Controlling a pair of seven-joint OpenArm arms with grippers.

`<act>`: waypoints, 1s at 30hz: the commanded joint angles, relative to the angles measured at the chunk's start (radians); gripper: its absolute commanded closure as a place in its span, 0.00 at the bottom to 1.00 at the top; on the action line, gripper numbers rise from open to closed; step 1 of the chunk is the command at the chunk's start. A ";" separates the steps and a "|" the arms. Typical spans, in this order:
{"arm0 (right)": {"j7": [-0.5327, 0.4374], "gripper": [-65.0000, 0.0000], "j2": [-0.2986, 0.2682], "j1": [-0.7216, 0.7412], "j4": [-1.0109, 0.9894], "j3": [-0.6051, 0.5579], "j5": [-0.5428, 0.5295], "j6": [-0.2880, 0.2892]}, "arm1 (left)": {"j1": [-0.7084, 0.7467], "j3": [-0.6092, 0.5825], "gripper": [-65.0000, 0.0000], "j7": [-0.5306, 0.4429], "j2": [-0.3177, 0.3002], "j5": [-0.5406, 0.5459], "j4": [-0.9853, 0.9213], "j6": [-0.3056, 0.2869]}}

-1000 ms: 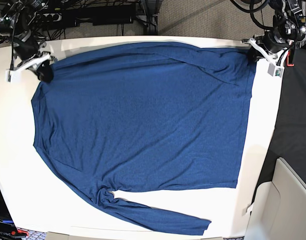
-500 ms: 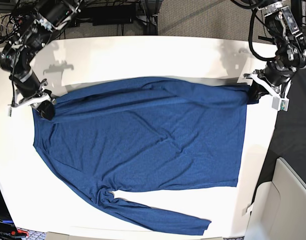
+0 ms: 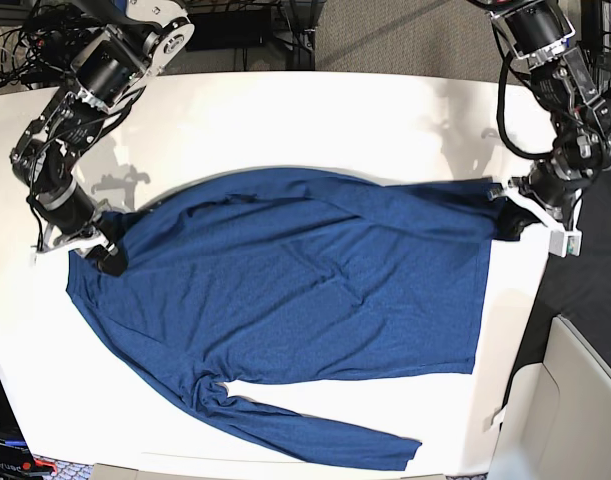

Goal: Fold the T-shirt properly
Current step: 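Regrasp the shoulder corners with both grippers and tug them apart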

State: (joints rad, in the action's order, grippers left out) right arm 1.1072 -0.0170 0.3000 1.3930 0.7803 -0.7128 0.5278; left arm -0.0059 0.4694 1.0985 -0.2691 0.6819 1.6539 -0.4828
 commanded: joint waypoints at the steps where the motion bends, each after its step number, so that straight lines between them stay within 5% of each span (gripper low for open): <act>1: -0.022 1.00 -0.014 0.032 0.015 0.001 -0.029 0.010 | -0.021 0.007 1.00 -0.019 -0.015 0.011 0.013 -0.003; 23: -0.140 0.98 -0.068 0.126 -0.218 0.083 -0.021 0.005 | -0.078 -0.001 1.00 -0.180 -0.020 0.011 -0.265 -0.001; 27: -0.138 0.79 -0.068 0.090 -0.209 0.072 -0.003 0.004 | -0.073 -0.001 0.98 -0.179 -0.020 0.011 -0.263 -0.001; 30: -0.111 0.57 -0.068 0.055 -0.191 0.049 -0.034 0.004 | -0.070 -0.001 0.87 -0.172 -0.022 0.011 -0.261 0.000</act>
State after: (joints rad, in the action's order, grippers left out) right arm 1.0103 -0.0757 0.3283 1.1793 0.8352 -0.7177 0.5179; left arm -0.0616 0.4648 0.9409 -0.2726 0.6811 1.3743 -0.4797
